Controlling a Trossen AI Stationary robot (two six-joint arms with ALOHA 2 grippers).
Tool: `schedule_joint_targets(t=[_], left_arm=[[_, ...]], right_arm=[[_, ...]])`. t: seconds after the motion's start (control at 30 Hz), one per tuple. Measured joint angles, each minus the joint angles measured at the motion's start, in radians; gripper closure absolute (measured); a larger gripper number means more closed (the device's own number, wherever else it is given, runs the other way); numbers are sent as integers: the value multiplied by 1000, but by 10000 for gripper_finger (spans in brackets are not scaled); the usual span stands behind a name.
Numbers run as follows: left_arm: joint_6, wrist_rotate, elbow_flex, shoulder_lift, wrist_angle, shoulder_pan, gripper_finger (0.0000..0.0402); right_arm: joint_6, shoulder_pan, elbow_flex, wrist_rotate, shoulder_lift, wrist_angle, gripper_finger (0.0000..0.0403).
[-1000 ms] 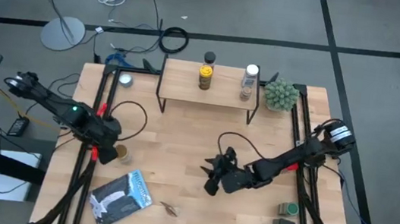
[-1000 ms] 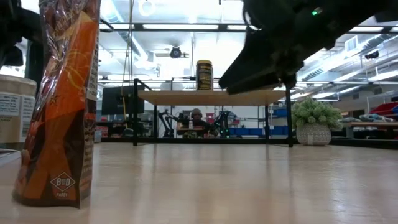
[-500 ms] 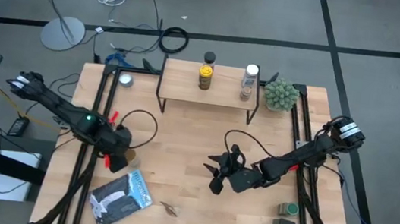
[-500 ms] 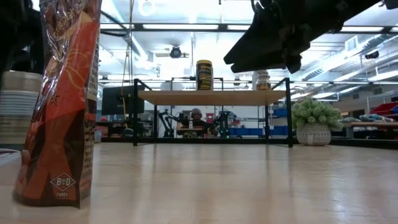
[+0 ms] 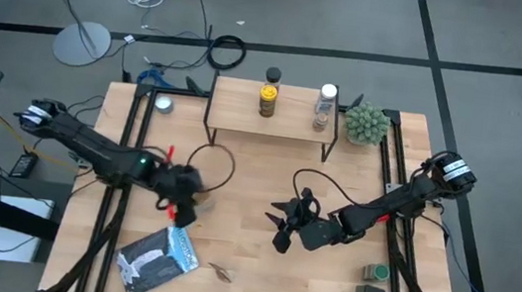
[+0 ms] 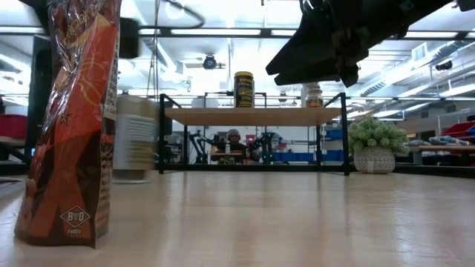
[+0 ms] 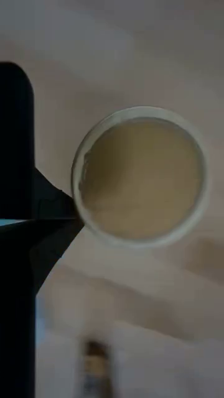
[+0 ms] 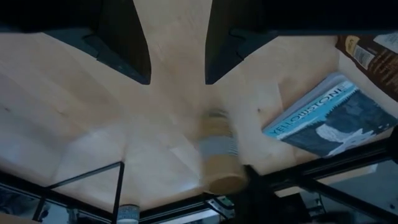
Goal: Shelf spices
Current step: Put the brown seasoning bottle on the shelf
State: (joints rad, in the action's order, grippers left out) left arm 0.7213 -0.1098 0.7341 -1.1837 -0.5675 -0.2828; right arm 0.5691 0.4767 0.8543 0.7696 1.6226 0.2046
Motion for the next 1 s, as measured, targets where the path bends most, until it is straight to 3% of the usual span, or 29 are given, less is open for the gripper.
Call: schedule_joint_targets(t=[0.07,0.13,0.3,0.43,0.6,0.7,0.8,1.0], left_arm=[[-95,-25,0,-29,131,33,401],[-169,17,1,-47,229,54,401],[-186,122,30,-57,136,68,401],[-164,39,32,-59,19,68,401],[-204,-67,32,-70,33,77,401],[-288,-111,7,-63,153,72,401],[-347,-95,-78,-38,392,67,401],[-328,-43,-287,77,622,81,401]], right_arm=[[3,0,0,0,0,5,251],[4,0,0,-3,0,10,251],[6,2,0,-4,0,12,251],[6,2,0,-4,0,11,251],[59,-5,0,-3,0,-16,251],[170,1,0,51,1,-73,252],[270,46,-43,109,1,-78,252],[462,136,-125,155,2,-82,252]])
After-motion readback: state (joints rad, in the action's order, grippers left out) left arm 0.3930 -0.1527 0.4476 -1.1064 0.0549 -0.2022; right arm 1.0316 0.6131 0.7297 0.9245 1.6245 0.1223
